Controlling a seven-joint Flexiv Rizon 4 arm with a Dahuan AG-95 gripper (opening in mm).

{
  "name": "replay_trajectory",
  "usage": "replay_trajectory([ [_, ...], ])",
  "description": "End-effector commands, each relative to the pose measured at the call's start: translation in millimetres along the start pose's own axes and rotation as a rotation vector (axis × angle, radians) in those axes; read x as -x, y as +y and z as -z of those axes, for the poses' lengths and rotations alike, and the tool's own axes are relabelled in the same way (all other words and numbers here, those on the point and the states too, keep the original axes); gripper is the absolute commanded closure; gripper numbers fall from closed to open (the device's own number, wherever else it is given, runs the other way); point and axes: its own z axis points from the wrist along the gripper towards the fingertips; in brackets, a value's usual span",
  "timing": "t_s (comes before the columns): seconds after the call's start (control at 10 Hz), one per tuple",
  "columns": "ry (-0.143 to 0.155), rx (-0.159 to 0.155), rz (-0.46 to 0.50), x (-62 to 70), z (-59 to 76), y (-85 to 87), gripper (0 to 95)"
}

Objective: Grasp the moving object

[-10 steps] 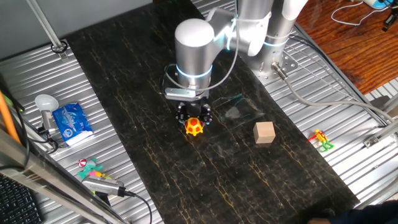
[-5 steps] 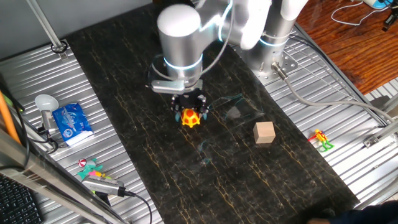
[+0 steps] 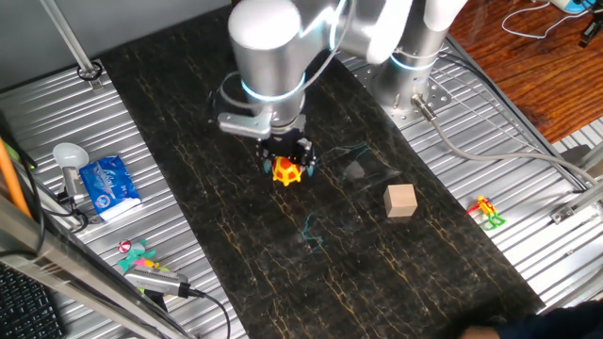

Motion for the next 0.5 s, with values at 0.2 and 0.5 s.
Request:
replay_trajectory([
  [0.2,0.022,-0.017,-0.038,0.7,14.8,3.4,95.0],
  [0.5,0.029,-0.021,-0.056,0.0,24.6,6.7,95.0],
])
